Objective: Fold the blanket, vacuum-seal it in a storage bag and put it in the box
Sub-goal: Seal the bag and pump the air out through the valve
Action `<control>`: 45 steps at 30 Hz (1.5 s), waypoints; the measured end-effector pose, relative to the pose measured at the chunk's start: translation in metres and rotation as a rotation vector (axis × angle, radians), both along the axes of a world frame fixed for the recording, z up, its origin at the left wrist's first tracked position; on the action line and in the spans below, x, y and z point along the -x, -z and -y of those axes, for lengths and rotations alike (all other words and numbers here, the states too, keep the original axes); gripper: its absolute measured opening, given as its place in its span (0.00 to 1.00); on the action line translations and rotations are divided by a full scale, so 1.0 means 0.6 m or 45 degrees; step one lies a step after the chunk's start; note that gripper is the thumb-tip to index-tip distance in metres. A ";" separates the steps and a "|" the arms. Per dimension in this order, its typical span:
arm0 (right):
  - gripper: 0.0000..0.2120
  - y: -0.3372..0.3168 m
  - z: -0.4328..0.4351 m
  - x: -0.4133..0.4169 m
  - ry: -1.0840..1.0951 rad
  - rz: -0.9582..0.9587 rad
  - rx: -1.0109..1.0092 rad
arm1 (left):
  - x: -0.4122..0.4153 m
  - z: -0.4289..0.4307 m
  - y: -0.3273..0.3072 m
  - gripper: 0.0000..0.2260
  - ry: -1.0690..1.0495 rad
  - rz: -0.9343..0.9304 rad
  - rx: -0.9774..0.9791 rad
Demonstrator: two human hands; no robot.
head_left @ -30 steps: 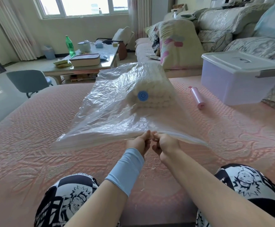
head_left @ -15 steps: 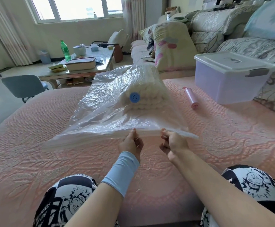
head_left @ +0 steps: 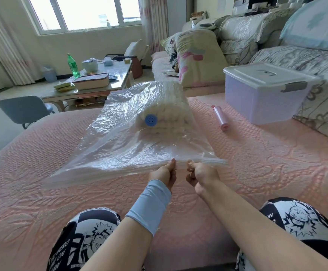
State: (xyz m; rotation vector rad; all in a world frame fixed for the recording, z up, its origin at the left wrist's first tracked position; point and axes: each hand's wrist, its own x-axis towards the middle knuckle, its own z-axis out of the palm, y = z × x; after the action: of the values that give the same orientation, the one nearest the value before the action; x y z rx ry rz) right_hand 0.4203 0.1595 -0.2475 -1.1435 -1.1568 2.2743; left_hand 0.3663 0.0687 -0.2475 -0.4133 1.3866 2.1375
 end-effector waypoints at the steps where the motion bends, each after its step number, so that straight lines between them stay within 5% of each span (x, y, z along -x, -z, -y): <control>1: 0.07 0.000 -0.008 -0.003 0.018 0.001 0.009 | 0.001 0.001 -0.001 0.10 -0.005 0.000 0.010; 11: 0.05 -0.009 -0.058 -0.042 0.158 -0.045 -0.030 | -0.008 -0.018 0.005 0.09 -0.248 -0.084 -0.002; 16: 0.04 -0.010 -0.047 -0.049 -0.052 -0.071 -0.028 | -0.059 -0.053 -0.001 0.12 0.101 -0.044 -0.195; 22: 0.10 -0.011 -0.051 -0.049 0.025 -0.022 -0.075 | -0.068 -0.077 -0.007 0.04 0.125 -0.058 -0.040; 32: 0.05 -0.002 -0.109 -0.076 0.352 0.113 -0.169 | -0.023 -0.055 -0.001 0.13 -0.196 -0.121 0.249; 45: 0.09 -0.035 -0.140 -0.092 -0.466 0.048 -0.446 | -0.087 -0.064 -0.027 0.06 0.263 -0.025 0.004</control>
State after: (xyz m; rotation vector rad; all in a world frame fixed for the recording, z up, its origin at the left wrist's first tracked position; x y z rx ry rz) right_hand 0.4753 0.2434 -0.2262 -0.8998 -1.8193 2.1749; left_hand 0.4188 0.1072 -0.2311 -0.2393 1.3801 1.9760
